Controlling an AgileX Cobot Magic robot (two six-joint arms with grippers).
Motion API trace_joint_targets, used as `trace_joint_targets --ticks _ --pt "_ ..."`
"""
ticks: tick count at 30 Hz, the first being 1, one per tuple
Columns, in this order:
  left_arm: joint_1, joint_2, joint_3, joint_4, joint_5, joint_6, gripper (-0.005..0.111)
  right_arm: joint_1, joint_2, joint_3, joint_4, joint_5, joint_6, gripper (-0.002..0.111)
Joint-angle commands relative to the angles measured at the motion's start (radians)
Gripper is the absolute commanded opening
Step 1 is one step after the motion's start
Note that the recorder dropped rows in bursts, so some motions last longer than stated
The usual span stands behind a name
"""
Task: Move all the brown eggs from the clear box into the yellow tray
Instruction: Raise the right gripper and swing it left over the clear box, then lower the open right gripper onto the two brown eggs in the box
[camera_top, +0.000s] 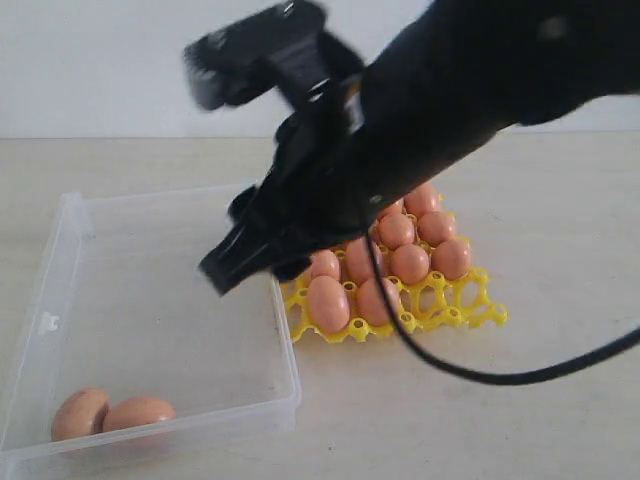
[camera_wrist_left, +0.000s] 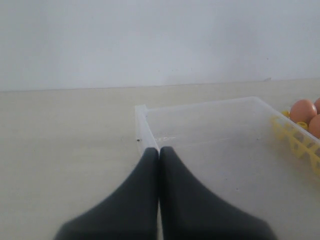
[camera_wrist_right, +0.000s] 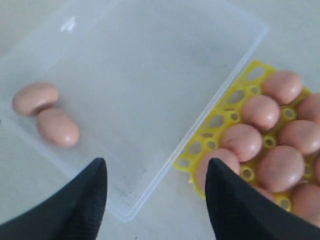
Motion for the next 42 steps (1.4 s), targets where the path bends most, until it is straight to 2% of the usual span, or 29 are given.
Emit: trace_joint_targets --ticks 1,9,13,18,25,42 --pt "-0.004 -0.003 -0.003 -0.005 -0.001 0.001 -0.004 0.096 0.197 -0.138 -0.005 0.130 -0.075 0.054" --pt "-0.004 -0.003 -0.003 -0.005 -0.001 0.001 -0.004 0.192 0.448 -0.448 -0.018 0.303 -0.276 0.054" --pt "-0.004 -0.003 -0.003 -0.005 -0.001 0.001 -0.004 0.209 0.493 -0.527 -0.039 0.304 -0.385 0.054" --pt "-0.004 -0.003 -0.003 -0.005 -0.001 0.001 -0.004 0.211 0.520 -0.539 -0.057 0.263 -0.551 0.054" --pt "-0.004 -0.003 -0.003 -0.005 -0.001 0.001 -0.004 0.211 0.552 -0.539 -0.065 0.170 -0.552 0.054" --pt "-0.004 -0.003 -0.003 -0.005 -0.001 0.001 -0.004 0.212 0.623 -0.539 -0.045 0.171 -0.520 0.054"
